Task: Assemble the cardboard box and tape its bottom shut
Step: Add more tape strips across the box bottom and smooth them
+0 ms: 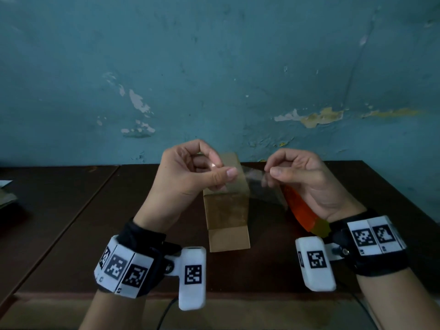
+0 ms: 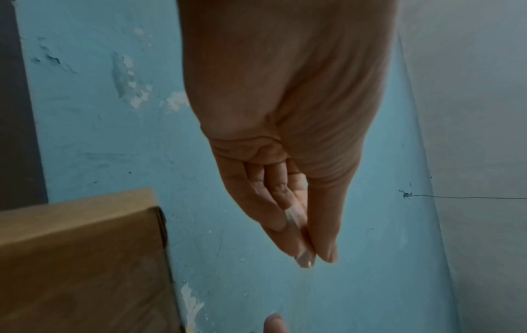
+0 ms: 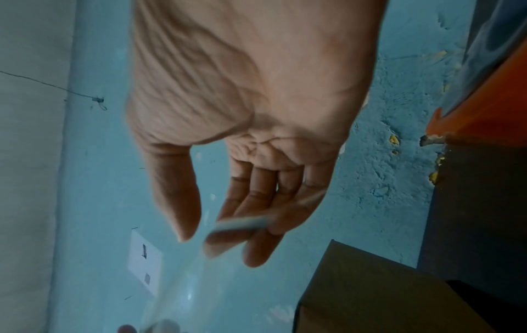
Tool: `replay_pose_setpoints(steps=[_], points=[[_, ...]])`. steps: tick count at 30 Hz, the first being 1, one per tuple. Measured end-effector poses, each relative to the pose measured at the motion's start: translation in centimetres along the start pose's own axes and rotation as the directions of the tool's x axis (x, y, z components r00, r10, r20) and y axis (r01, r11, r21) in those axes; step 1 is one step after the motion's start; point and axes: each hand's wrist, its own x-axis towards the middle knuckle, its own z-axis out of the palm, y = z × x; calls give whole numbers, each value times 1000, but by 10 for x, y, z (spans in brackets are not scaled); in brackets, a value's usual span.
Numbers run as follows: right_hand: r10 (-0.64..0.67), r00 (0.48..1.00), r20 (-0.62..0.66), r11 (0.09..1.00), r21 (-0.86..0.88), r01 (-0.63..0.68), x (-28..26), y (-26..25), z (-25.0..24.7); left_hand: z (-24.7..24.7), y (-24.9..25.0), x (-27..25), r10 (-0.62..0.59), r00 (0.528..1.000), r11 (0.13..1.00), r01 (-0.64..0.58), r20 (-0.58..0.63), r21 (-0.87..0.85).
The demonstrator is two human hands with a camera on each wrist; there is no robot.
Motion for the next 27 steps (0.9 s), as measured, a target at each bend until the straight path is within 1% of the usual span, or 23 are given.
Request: replay_pose_setpoints(steps=[2, 7, 10, 12, 15, 17, 23, 25, 27], points=[[36, 999, -29, 999, -18, -37, 1, 2, -1, -4, 0, 0, -3, 999, 1000, 3, -44, 18], [130, 991, -29, 988, -81, -132, 3, 4, -2, -16, 2, -2, 16, 989, 1000, -14, -150, 15], [135, 990, -27, 982, -133, -137, 2, 5, -2, -22, 6, -3, 37, 976, 999, -36, -217, 7], [136, 990, -47, 982, -127, -141, 2, 5, -1, -26, 8, -4, 24, 973, 1000, -22, -231, 15], [143, 984, -104, 985, -81, -152, 3, 5, -1, -30, 7, -6, -41, 969, 999, 46, -244, 14], [155, 980, -121, 985, -59, -163, 3, 5, -2, -33, 7, -8, -91, 965, 995, 98, -246, 17], [189, 968, -163, 964, -157, -214, 3, 1, 1, -42, 11, -11, -259, 943, 960, 275, -208, 49], [219, 959, -179, 952, -177, -251, 4, 2, 1, -43, 11, -12, -296, 936, 948, 312, -191, 60], [265, 948, -175, 936, -191, -297, 5, 3, 0, -44, 9, -11, -311, 928, 939, 333, -203, 83]])
